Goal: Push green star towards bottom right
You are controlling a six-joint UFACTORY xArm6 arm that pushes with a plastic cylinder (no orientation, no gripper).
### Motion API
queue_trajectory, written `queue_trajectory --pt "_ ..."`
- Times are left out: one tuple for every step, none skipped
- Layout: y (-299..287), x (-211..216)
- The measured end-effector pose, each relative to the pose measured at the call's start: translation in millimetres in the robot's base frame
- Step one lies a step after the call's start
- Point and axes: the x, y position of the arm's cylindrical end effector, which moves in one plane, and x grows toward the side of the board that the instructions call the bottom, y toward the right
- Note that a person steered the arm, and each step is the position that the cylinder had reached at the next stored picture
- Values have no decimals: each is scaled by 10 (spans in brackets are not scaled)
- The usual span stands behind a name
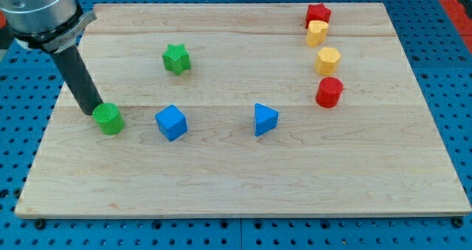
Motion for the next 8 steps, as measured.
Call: queue_trajectory --pt "216 -367" --pt "173 -757" --pt "389 -1118" --pt "607 -1288" --pt "950 -1288" --pt "1142 -1079" --pt "1499 -788" --pt "1945 -613"
